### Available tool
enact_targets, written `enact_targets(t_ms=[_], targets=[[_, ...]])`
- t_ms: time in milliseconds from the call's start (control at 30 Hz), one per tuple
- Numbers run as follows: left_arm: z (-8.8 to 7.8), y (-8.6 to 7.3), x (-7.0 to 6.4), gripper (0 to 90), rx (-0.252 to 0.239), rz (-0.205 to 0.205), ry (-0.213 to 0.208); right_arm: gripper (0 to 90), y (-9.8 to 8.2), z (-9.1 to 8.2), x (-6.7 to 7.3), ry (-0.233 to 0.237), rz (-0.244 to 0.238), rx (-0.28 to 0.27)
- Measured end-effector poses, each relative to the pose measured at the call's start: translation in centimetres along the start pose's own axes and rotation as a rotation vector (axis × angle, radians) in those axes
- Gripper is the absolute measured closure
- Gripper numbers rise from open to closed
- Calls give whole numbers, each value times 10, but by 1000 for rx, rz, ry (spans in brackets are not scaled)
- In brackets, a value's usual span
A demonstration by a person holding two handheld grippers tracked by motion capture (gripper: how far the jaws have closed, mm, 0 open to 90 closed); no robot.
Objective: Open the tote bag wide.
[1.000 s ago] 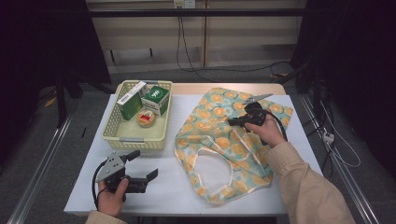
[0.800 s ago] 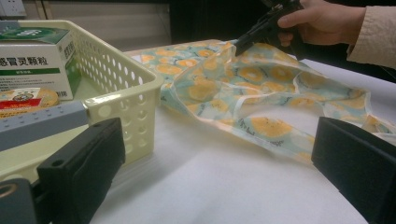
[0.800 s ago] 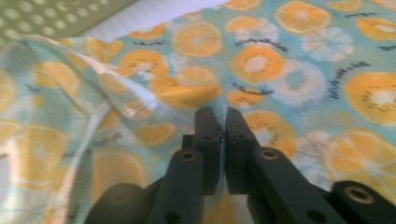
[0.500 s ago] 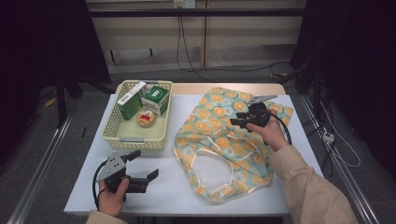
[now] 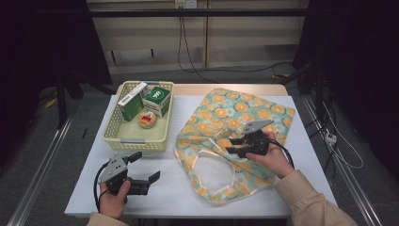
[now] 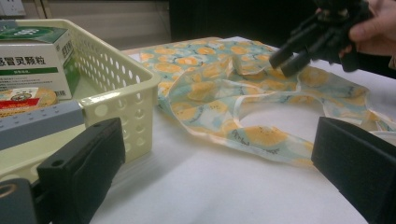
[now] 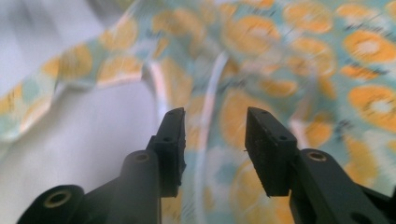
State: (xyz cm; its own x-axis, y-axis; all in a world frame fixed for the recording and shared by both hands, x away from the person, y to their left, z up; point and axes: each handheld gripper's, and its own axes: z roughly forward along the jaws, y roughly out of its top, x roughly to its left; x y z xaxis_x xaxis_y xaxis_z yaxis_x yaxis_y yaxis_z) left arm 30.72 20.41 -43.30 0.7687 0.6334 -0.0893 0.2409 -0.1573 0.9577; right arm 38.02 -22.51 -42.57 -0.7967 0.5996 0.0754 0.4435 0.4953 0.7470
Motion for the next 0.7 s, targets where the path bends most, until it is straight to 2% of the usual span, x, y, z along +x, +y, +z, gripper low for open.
enact_targets(t_ms=[100, 200, 267, 367, 433, 533, 633, 700], targets=[[0, 0, -1, 25, 2, -2, -1, 635, -14, 7, 7, -3, -5, 31], [1, 0, -1, 25, 3, -1, -3, 638, -25, 13, 10, 25, 1, 57], [1, 0, -2, 25, 2, -3, -5, 644, -27, 14, 13, 4, -28, 74], [1, 0, -2, 25, 3, 4, -4, 654, -30, 13, 16, -15, -31, 63], [1, 0, -2, 25, 3, 6, -7, 707, -30, 12, 16, -24, -39, 66], [2, 0, -2, 25, 4, -3, -7, 889, -32, 13, 12, -22, -5, 46], [2, 0, -2, 25, 4, 2, -10, 900, -30, 17, 11, -13, 28, 31], [1, 1, -2, 25, 2, 9, -10, 900, -28, 20, 13, 17, 41, 25]])
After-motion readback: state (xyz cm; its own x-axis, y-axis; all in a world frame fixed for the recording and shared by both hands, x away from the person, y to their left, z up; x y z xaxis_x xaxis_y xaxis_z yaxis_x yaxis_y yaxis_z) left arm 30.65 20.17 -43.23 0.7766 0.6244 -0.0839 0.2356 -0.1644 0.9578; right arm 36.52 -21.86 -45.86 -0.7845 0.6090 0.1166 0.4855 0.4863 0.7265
